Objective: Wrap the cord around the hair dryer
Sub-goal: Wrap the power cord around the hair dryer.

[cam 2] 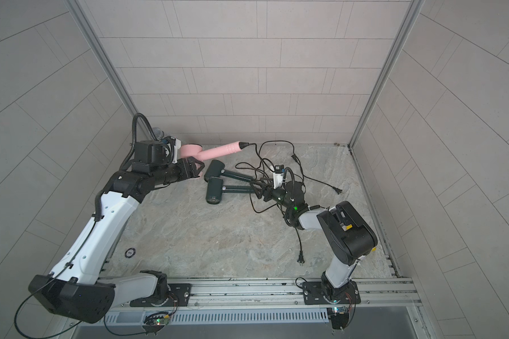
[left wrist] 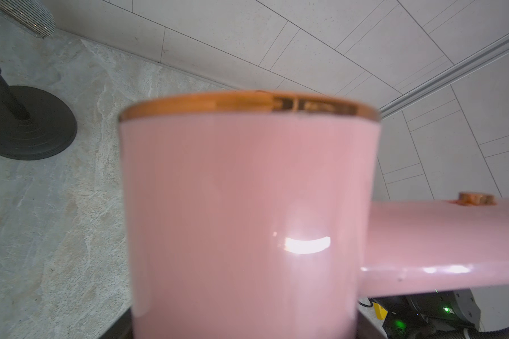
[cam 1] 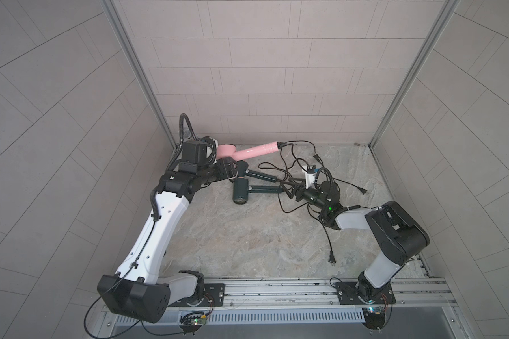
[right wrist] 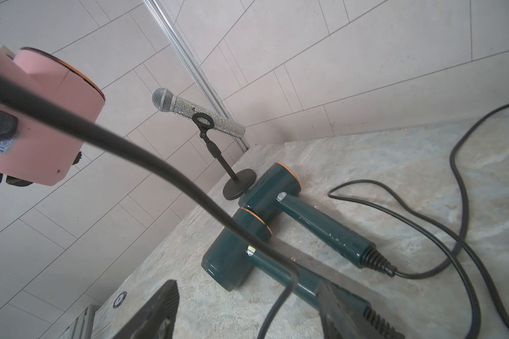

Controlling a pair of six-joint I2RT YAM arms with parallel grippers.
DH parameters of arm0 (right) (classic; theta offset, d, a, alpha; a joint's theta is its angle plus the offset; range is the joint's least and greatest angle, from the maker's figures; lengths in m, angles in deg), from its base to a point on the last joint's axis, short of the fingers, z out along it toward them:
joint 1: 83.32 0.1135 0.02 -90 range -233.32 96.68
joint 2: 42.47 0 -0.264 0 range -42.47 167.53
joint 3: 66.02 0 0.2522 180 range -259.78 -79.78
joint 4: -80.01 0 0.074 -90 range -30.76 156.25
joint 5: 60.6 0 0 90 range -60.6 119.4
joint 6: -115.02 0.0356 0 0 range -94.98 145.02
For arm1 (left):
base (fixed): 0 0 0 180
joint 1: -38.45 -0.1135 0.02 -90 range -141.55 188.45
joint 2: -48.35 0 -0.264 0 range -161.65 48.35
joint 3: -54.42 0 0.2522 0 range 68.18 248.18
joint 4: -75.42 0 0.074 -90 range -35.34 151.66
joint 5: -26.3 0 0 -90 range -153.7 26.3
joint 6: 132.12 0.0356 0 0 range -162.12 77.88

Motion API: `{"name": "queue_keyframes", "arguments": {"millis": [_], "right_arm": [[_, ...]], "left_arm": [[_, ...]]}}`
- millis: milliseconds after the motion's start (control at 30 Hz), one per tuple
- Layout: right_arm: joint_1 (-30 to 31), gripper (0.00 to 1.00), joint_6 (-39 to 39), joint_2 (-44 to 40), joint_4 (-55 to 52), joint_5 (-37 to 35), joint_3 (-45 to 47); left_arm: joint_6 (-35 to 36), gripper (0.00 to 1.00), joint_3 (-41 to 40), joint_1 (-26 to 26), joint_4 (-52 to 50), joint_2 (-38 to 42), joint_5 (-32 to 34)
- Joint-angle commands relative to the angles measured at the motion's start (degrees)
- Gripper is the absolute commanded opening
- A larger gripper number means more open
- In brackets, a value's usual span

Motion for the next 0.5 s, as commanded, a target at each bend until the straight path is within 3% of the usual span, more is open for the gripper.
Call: {"name": "queue_keyframes", "arguments": {"millis": [0,167,233,333,467], "right_arm": [[0.7,0.76,0.0,2.6,2.9,-2.1,-2.3],[0.8,0.69,0.2,5.7,3.2,-2.8,-4.6],[0.8,0.57,-0.1,6.0,3.0,-3.1,-4.8],[0.9,0.21,-0.4,6.2,2.1,-3.3,-5.2],[0.9,0.05,-2.0,4.6,-3.6,-3.6,-5.5]], "left_arm": [[-2.3,0.0,1.5,0.4,5.2,2.3,-2.7],[-2.3,0.0,1.0,0.6,5.2,2.6,-2.8],[-2.3,0.0,0.8,0.5,5.3,2.5,-3.0],[-2.8,0.0,0.0,0.5,6.2,2.4,-3.9],[-2.6,0.0,-0.8,0.5,7.0,2.1,-3.2]]}}
